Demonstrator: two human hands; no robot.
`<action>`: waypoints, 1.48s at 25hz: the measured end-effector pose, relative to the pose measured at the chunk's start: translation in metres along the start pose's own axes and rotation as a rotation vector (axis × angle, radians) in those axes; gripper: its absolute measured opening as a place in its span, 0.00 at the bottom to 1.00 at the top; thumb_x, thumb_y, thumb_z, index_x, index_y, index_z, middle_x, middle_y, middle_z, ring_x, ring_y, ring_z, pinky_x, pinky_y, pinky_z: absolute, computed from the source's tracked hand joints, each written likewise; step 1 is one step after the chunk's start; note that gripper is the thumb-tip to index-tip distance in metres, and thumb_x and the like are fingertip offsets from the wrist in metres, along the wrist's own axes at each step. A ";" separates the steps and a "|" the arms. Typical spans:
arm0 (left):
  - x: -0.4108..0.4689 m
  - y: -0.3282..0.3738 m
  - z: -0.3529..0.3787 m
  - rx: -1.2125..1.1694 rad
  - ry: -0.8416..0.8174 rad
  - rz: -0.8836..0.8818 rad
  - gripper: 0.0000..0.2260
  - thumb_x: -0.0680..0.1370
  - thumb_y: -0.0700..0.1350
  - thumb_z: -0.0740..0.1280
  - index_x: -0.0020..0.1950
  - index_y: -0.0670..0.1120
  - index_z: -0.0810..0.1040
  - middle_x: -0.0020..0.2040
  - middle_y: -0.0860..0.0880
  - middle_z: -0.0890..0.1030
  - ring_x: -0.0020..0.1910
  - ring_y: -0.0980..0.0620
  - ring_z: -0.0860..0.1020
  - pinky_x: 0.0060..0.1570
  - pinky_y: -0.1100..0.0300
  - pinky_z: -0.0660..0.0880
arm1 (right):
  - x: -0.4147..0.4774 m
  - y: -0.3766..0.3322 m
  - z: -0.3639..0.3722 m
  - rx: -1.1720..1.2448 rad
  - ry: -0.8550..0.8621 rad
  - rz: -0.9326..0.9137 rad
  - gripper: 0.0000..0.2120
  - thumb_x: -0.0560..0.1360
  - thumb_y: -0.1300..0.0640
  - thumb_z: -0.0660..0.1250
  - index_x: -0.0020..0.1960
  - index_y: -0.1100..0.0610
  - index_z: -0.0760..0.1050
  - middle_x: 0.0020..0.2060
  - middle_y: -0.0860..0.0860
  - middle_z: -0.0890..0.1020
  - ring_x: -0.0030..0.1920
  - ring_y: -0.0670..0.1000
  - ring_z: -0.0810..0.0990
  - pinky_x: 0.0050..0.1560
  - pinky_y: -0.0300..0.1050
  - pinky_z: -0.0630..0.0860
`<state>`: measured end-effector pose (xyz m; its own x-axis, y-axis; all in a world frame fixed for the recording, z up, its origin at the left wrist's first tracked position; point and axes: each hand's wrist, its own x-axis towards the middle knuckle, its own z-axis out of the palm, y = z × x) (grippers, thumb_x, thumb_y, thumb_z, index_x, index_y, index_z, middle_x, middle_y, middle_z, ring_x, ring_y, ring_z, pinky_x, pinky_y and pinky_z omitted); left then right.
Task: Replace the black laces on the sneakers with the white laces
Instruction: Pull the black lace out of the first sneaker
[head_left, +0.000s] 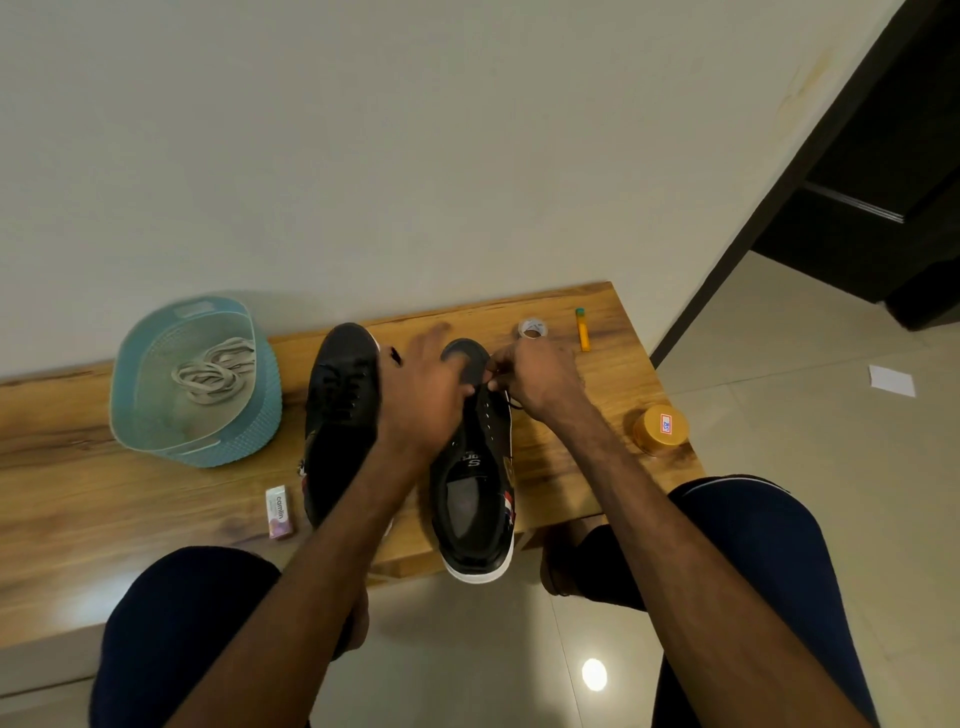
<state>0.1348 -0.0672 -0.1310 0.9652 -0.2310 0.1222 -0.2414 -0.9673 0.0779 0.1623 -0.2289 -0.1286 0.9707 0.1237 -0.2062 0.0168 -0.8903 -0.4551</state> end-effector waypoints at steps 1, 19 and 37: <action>-0.002 0.012 0.009 0.032 -0.057 0.056 0.15 0.76 0.49 0.70 0.63 0.50 0.78 0.75 0.46 0.66 0.72 0.45 0.66 0.68 0.37 0.62 | 0.000 0.001 -0.001 -0.010 0.000 -0.003 0.05 0.74 0.55 0.70 0.46 0.45 0.83 0.41 0.42 0.83 0.51 0.48 0.80 0.61 0.55 0.69; 0.008 -0.007 0.001 -0.028 -0.087 0.023 0.13 0.76 0.50 0.70 0.61 0.51 0.79 0.76 0.45 0.65 0.73 0.44 0.64 0.69 0.36 0.62 | 0.000 0.001 -0.003 -0.033 -0.009 0.004 0.06 0.75 0.56 0.71 0.44 0.45 0.82 0.39 0.40 0.79 0.53 0.47 0.77 0.62 0.54 0.62; -0.016 -0.035 -0.023 -0.425 -0.181 -0.385 0.26 0.75 0.52 0.72 0.68 0.46 0.67 0.55 0.48 0.82 0.54 0.46 0.81 0.47 0.51 0.76 | 0.007 -0.018 0.019 0.162 -0.069 -0.114 0.10 0.77 0.50 0.70 0.56 0.49 0.82 0.54 0.46 0.84 0.56 0.49 0.79 0.59 0.57 0.76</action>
<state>0.1251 -0.0267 -0.1125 0.9840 0.0774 -0.1606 0.1459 -0.8672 0.4761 0.1645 -0.2034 -0.1383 0.9458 0.2541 -0.2022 0.0808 -0.7872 -0.6113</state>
